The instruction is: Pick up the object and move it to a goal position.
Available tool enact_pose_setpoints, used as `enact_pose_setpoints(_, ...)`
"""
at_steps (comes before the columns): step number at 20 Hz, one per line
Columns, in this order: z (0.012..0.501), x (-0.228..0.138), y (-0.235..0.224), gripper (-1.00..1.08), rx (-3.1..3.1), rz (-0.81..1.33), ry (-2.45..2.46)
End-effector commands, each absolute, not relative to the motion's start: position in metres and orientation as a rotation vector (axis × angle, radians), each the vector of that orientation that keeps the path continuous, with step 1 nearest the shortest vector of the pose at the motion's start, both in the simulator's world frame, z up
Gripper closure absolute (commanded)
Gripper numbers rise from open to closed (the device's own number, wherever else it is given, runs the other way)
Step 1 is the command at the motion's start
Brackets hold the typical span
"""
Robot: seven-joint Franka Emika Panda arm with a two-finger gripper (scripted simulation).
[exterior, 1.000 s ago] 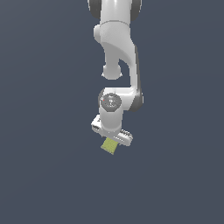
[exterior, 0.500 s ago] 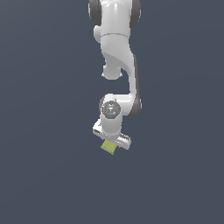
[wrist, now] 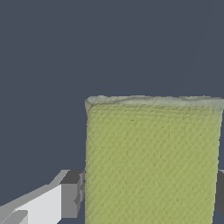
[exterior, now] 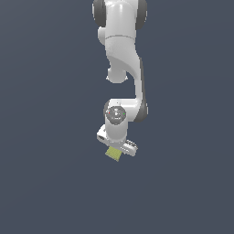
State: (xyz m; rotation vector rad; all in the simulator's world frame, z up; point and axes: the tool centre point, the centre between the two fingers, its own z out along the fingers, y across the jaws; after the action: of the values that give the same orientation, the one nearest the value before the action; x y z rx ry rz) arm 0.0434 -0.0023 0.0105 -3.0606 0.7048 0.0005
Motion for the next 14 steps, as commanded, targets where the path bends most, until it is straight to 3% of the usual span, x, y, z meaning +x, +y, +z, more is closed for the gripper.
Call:
enact_pose_setpoints(1,0.01,0.043,-0.003,1.08,-3.061,0.0,0.707)
enact_pose_setpoints(14,0.04,0.026,-0.041,1.08,-3.061,0.0,0.706)
